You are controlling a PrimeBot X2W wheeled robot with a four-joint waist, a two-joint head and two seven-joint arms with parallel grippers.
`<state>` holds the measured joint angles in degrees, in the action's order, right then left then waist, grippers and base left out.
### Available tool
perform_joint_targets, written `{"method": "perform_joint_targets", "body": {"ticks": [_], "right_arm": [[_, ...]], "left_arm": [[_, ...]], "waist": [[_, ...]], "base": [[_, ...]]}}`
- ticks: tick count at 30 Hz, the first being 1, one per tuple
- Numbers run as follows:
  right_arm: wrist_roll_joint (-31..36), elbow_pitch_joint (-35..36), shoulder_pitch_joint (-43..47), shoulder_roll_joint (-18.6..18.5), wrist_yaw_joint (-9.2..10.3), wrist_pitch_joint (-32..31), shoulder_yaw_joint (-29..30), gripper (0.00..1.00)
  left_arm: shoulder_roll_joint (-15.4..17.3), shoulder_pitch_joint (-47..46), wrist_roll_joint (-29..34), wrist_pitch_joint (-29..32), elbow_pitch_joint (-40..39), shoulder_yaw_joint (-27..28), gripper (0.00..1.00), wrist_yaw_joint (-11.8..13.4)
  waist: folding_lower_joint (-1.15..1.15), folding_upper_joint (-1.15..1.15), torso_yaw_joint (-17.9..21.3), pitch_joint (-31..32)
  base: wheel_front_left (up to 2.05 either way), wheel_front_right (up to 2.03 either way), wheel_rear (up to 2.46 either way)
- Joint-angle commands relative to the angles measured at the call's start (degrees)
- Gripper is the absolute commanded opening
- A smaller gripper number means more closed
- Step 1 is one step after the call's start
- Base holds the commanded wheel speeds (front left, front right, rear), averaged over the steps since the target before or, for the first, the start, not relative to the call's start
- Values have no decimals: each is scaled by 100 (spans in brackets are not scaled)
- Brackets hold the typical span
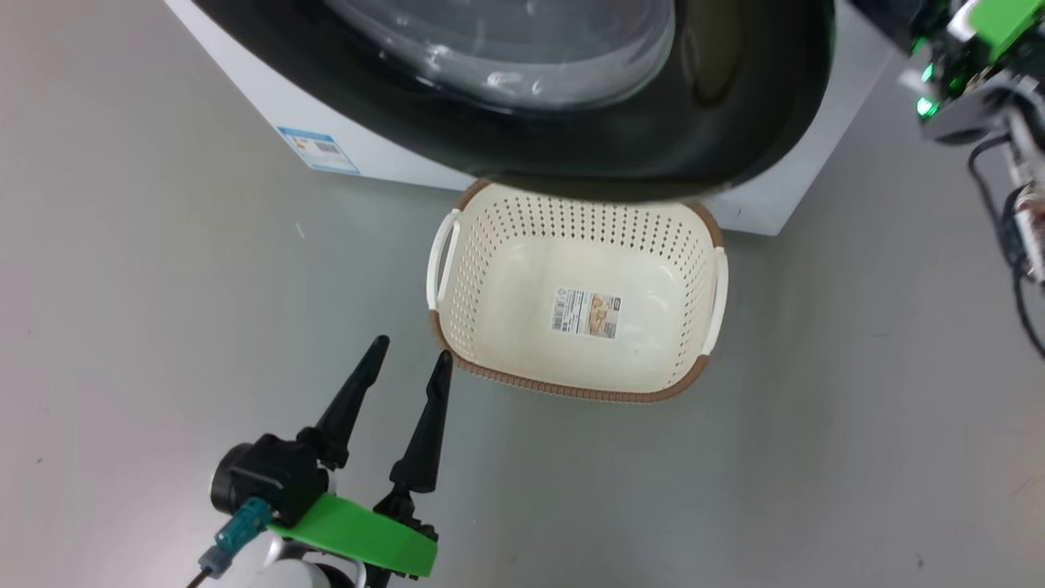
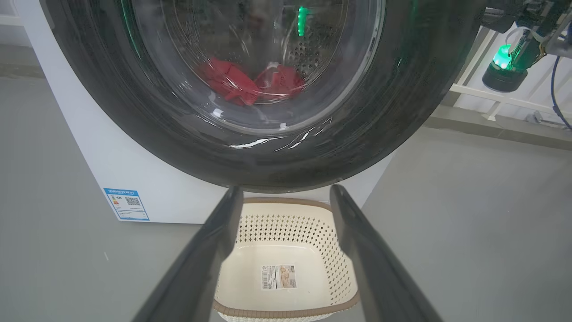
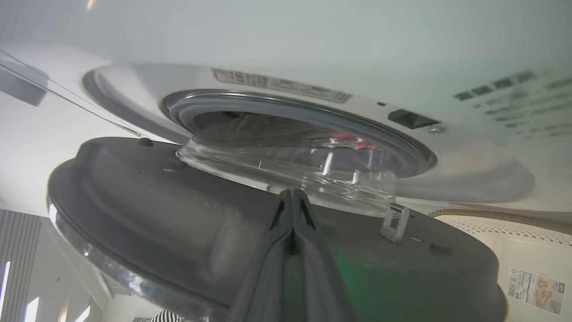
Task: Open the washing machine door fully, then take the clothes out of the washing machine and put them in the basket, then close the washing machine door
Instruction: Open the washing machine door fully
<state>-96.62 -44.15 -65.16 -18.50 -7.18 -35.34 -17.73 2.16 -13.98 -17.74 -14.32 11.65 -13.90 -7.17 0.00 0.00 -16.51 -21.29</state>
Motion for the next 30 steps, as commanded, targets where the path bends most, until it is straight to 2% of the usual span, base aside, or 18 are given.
{"method": "perform_joint_targets", "body": {"ticks": [1, 14, 30], "right_arm": [[40, 244, 156, 217, -31, -81, -97, 0], [85, 973, 1204, 402, -31, -253, -243, 0], [247, 1864, 2440, 685, -31, -302, -475, 0]], "left_arm": [[73, 77, 8, -68, -105, 158, 100, -32], [73, 425, 98, -68, -75, 185, 100, -32], [72, 860, 221, -68, -100, 294, 100, -32]], "waist": [[0, 0, 29, 102], [0, 0, 20, 665], [0, 0, -336, 1315]], "base": [[0, 0, 0], [0, 0, 0], [0, 0, 0]]}}
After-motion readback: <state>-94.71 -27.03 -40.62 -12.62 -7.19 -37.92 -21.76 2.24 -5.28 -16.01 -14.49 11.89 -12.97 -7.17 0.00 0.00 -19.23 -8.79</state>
